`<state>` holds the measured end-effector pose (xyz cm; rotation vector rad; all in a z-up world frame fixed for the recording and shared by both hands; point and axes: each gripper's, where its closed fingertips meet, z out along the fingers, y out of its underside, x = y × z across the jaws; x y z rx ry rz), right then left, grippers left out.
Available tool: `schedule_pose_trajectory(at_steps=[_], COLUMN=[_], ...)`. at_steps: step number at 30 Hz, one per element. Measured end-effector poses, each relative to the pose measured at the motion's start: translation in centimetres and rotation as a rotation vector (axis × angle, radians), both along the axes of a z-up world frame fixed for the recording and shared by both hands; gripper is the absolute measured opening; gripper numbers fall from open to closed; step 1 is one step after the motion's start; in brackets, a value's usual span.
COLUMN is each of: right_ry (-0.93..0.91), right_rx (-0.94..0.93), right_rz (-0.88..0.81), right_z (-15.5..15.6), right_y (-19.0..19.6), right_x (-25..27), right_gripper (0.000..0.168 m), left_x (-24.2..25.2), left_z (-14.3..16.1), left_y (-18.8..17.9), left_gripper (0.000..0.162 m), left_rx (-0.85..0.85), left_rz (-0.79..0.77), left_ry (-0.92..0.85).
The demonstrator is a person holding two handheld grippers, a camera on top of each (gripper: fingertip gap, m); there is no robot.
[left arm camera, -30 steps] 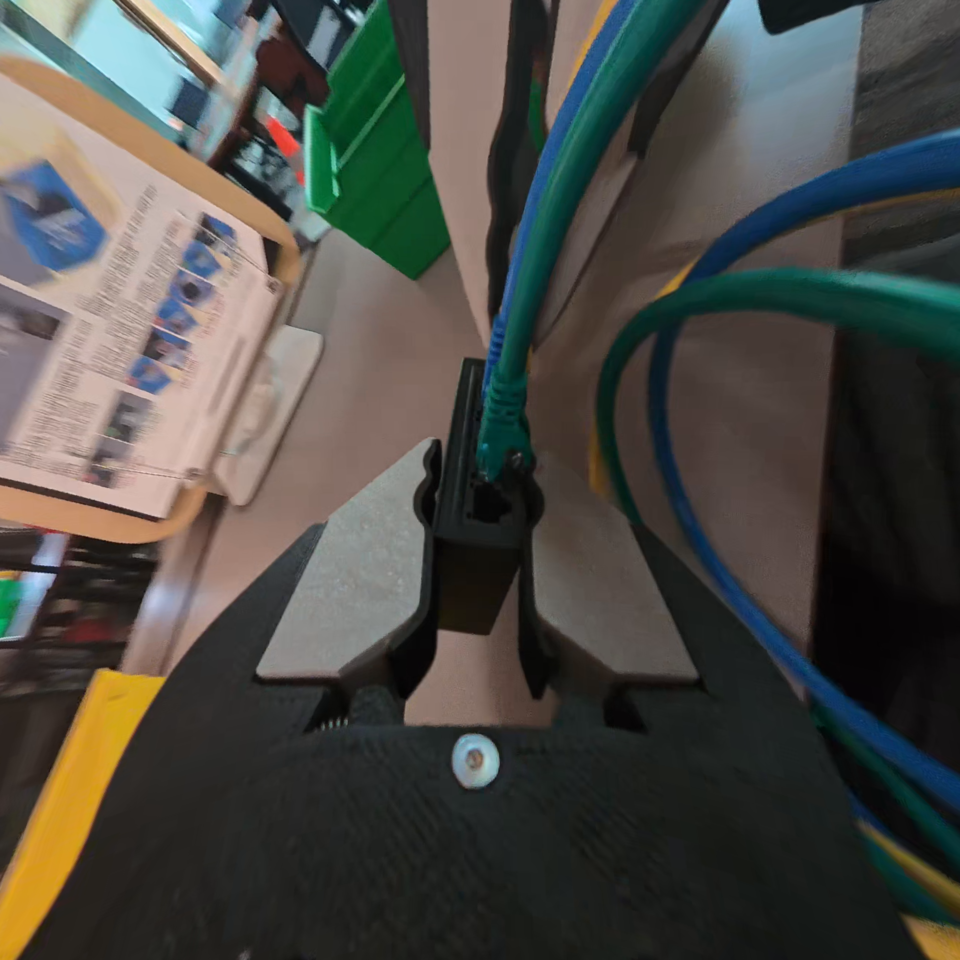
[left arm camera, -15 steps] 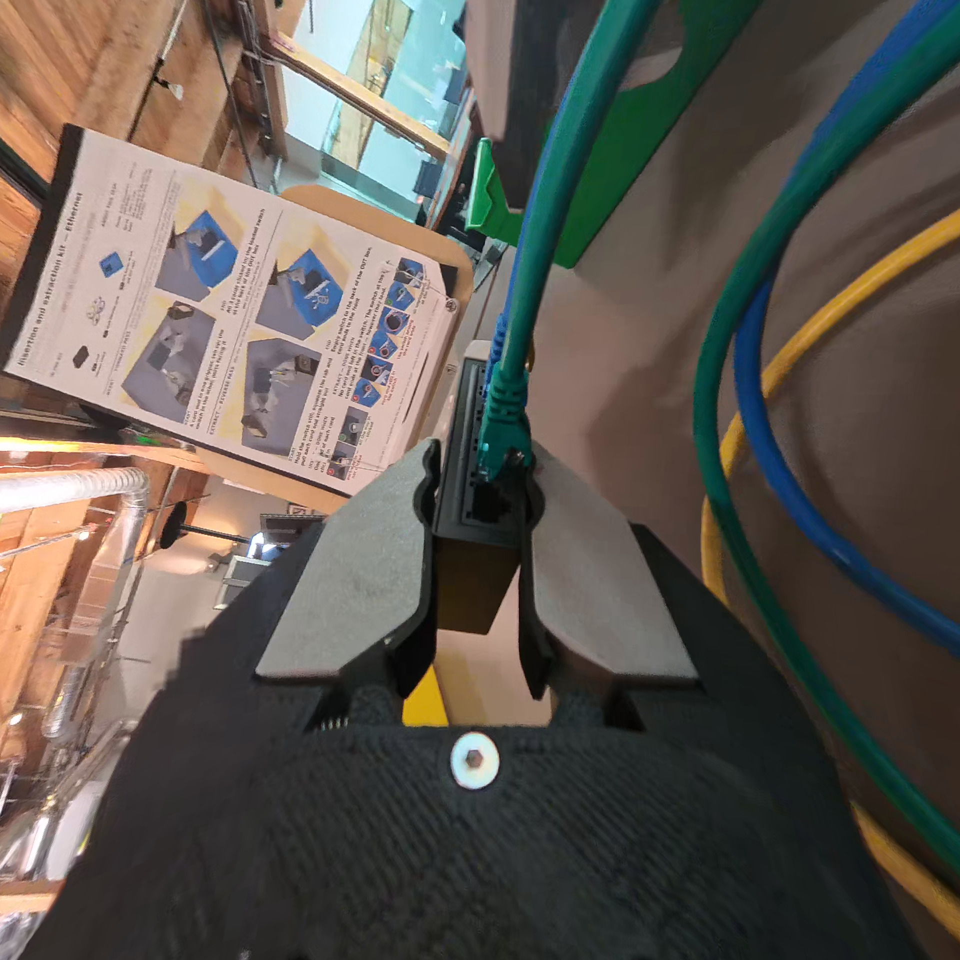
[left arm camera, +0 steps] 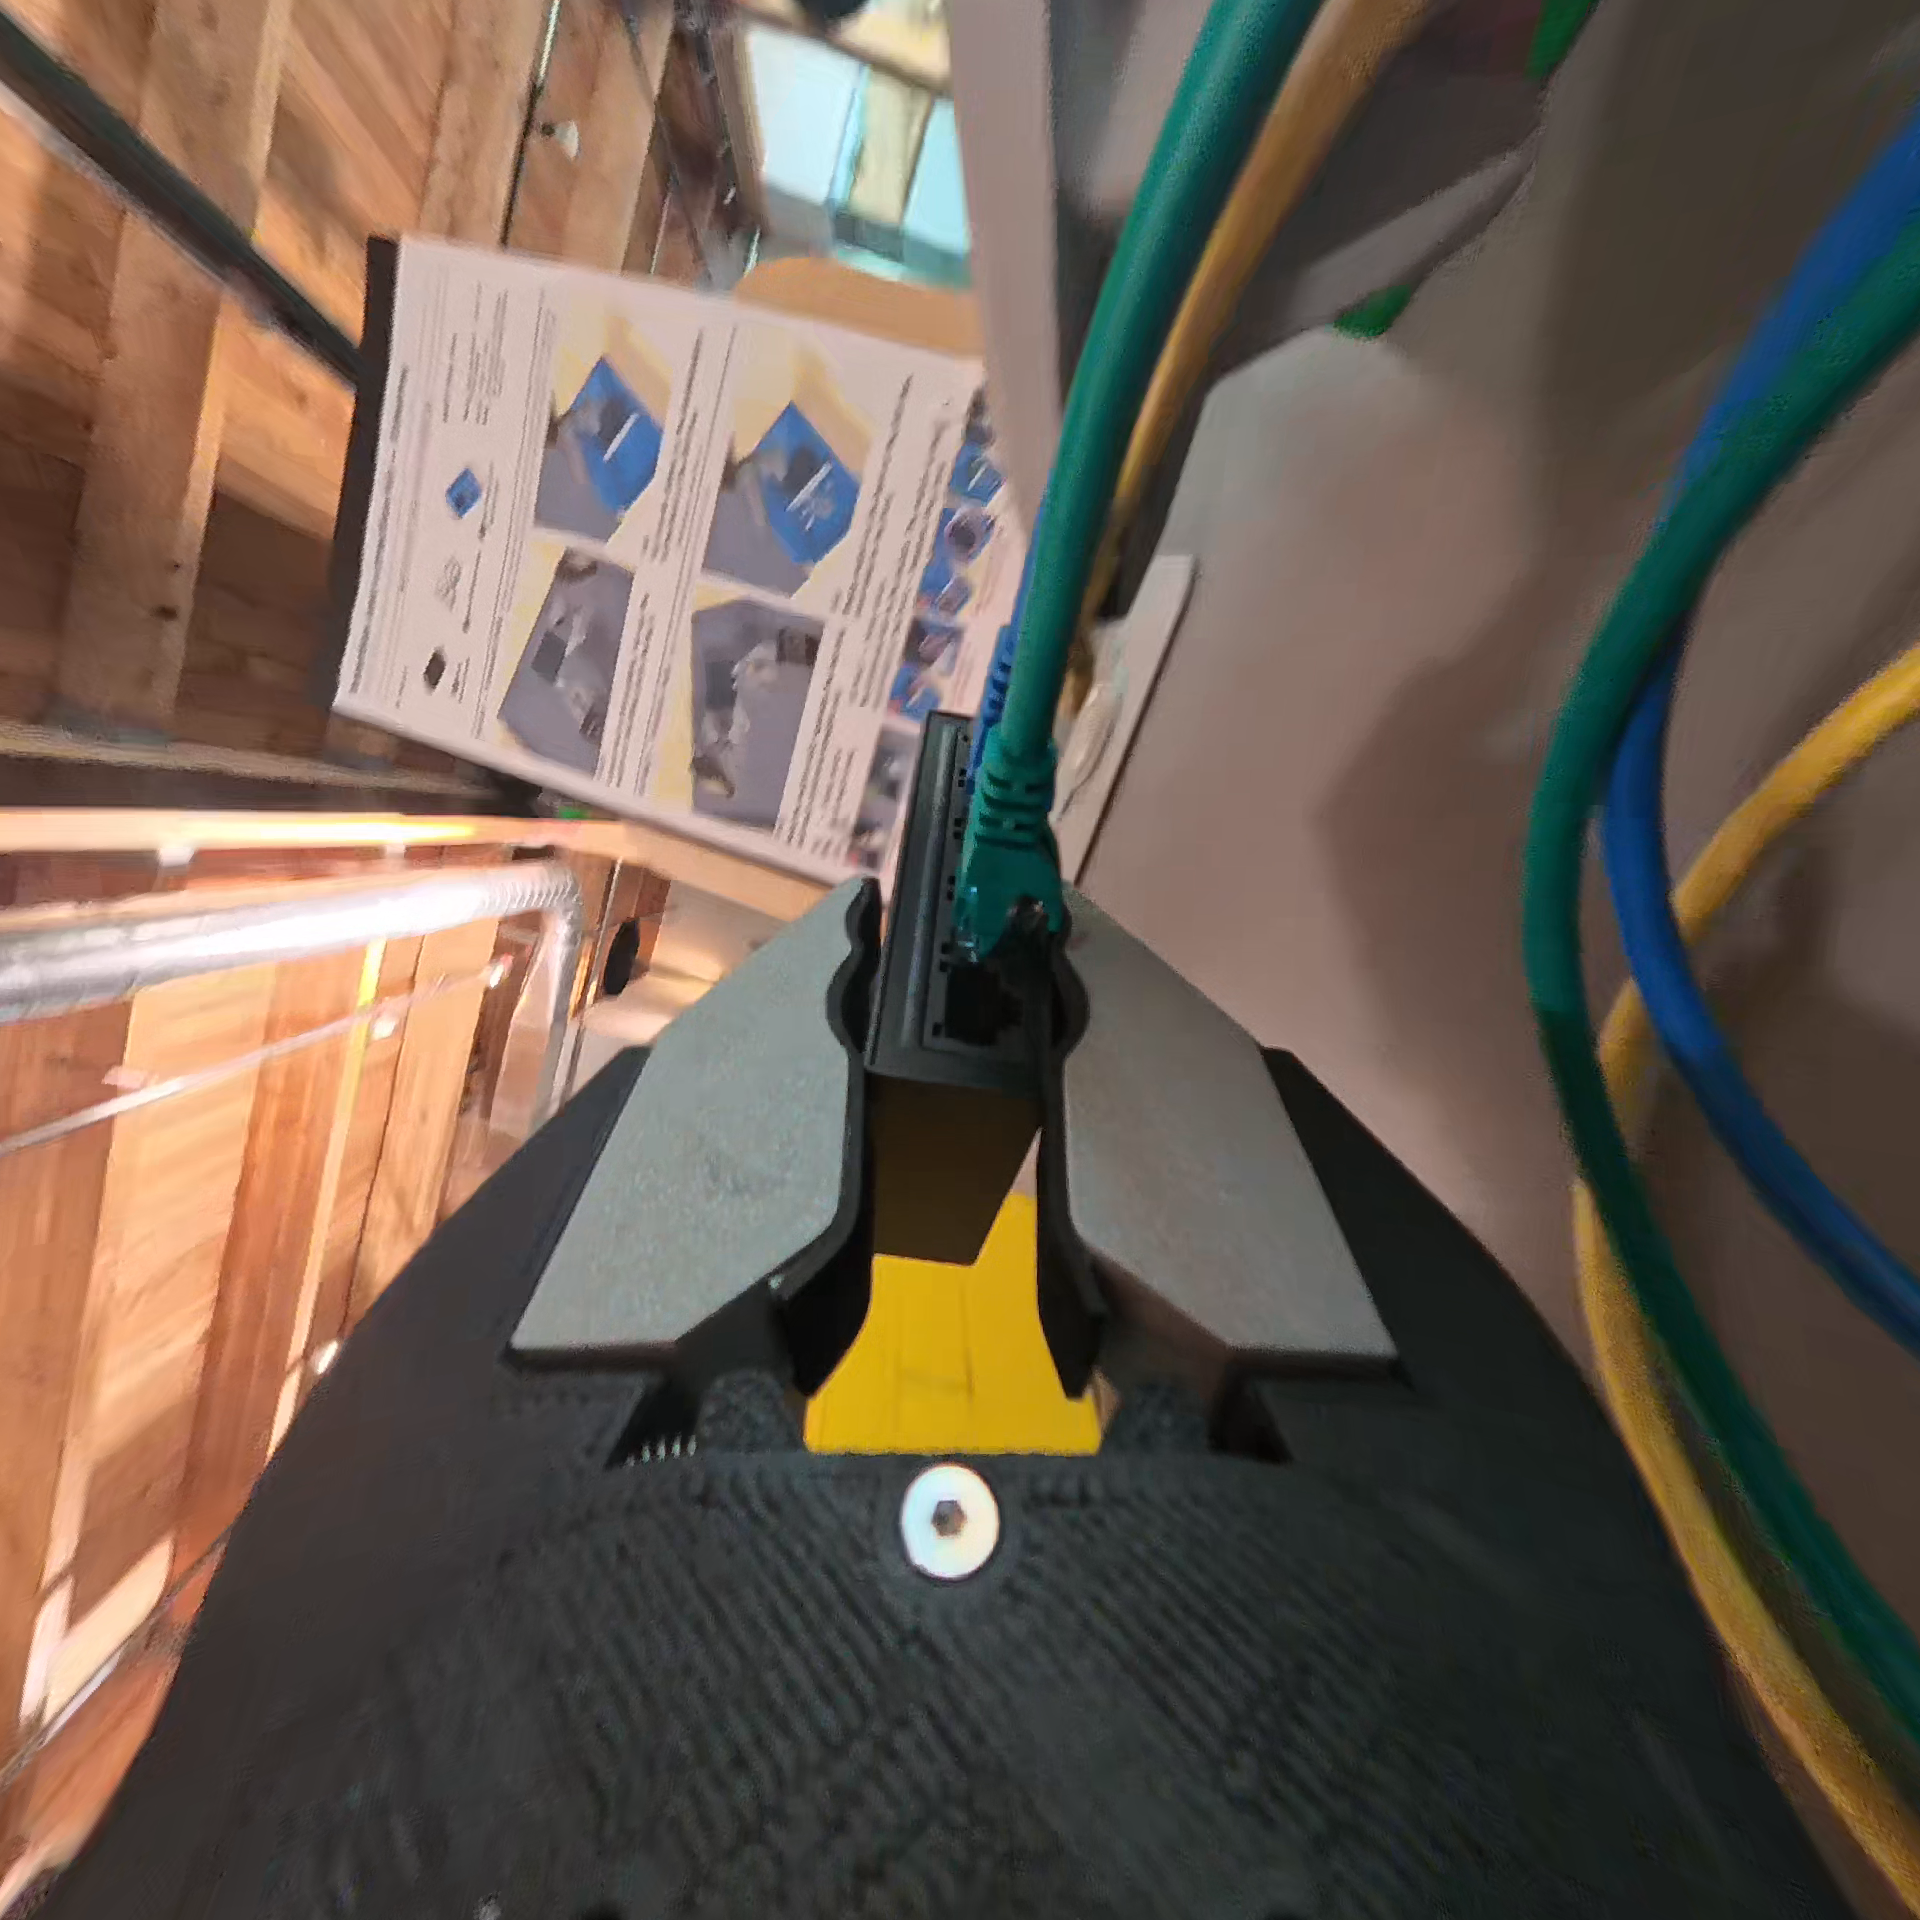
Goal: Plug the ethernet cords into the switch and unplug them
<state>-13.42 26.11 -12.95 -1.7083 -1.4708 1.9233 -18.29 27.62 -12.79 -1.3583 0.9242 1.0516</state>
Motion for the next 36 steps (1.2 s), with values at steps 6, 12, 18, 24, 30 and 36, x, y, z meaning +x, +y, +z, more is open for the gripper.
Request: schedule_pose_trajectory(at_steps=[6,12,18,24,30,36], right_ry=[0.025,0.366,0.445,0.222,-0.035,-0.228], right_rx=[0.124,0.487,0.94,0.949,0.814,0.728], right_rz=[-0.06,-0.37,-0.582,-0.407,-0.28,-0.224], right_z=[3.8,18.7,25.5,16.3,3.1,-5.2], right_y=[2.3,6.0,5.4,4.4,5.2,6.3], right_x=[0.9,4.6,8.8,6.0,2.1,-0.1], right_gripper=[0.005,0.005,0.005,0.005,0.004,0.015], left_x=[-4.8,-5.8,-6.5,-6.2,-5.8,-4.7], left_z=[2.3,3.6,3.2,2.7,4.5,4.3], left_y=[-0.5,-1.1,-0.8,-0.4,-1.6,-1.6], left_gripper=[0.028,0.028,0.029,0.029,0.029,0.028], left_rx=[0.072,0.115,0.114,0.115,0.231,0.234], left_rz=[0.067,0.073,0.091,0.101,0.082,0.064], left_ry=[-0.114,-0.181,-0.17,-0.173,-0.126,-0.033])
